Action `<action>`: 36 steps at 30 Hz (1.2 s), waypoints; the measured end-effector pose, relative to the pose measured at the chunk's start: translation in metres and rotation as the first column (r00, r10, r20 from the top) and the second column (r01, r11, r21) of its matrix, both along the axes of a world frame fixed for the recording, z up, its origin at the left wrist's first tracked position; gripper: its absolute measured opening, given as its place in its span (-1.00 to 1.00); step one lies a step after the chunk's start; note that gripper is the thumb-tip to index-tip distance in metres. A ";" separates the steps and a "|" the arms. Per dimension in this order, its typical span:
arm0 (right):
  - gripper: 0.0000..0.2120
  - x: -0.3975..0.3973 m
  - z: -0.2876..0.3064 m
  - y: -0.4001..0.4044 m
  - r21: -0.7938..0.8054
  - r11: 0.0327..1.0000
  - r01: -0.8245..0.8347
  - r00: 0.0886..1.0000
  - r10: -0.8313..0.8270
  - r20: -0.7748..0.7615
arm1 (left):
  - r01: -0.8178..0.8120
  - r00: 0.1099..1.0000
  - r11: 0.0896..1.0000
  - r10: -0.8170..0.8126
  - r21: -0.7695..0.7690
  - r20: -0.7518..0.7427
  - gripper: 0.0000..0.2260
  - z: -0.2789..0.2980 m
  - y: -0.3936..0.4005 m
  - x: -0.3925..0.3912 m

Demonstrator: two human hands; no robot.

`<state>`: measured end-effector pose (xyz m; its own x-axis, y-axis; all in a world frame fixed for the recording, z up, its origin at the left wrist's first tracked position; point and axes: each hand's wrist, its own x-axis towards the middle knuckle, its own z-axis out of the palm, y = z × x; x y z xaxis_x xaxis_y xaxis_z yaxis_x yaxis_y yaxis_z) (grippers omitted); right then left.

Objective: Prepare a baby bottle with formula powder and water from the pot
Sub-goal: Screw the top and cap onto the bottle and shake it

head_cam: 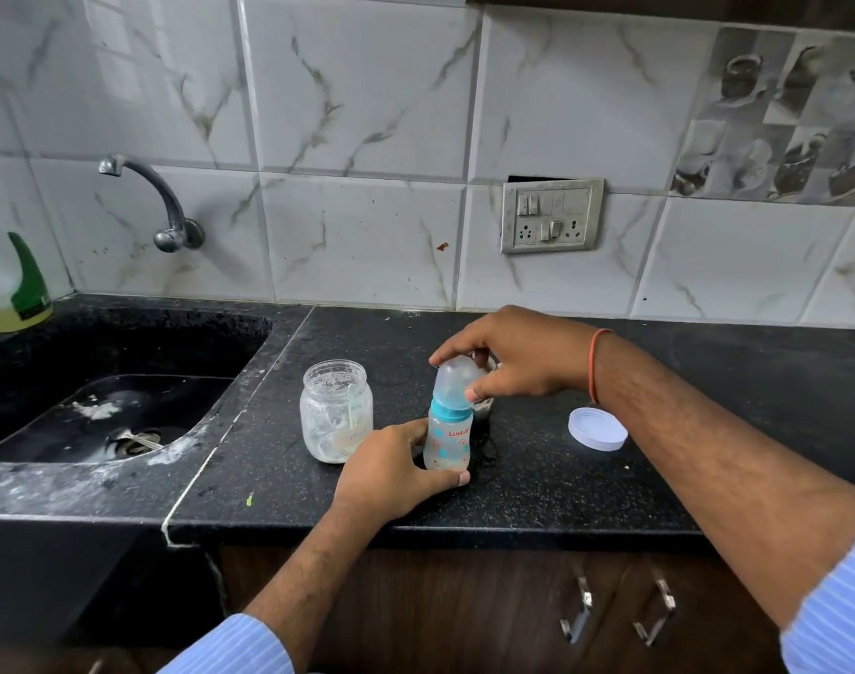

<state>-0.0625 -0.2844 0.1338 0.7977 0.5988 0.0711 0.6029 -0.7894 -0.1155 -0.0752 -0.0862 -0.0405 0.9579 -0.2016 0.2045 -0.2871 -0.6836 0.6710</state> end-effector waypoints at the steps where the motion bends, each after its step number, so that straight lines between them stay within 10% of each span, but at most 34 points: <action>1: -0.46 0.001 0.000 0.002 -0.036 0.999 0.001 1.000 -0.002 -0.001 | -0.001 1.000 1.000 0.001 -0.001 0.006 -0.29 0.000 0.000 0.000; 19: -0.51 0.002 -0.010 0.015 -0.216 0.976 0.037 0.996 -0.017 0.091 | -0.002 1.000 1.000 0.002 -0.004 0.017 -0.40 -0.006 0.000 0.005; 27: -0.23 -0.026 -0.100 0.005 0.409 0.903 0.132 0.989 -0.150 0.012 | -0.021 0.999 1.000 0.021 0.000 0.026 -0.45 -0.005 0.000 0.005; 36: 0.23 -0.030 -0.158 0.009 0.708 0.680 0.192 0.980 -0.166 -0.107 | 0.072 0.997 0.997 -0.072 0.041 0.004 -0.42 -0.001 0.005 0.005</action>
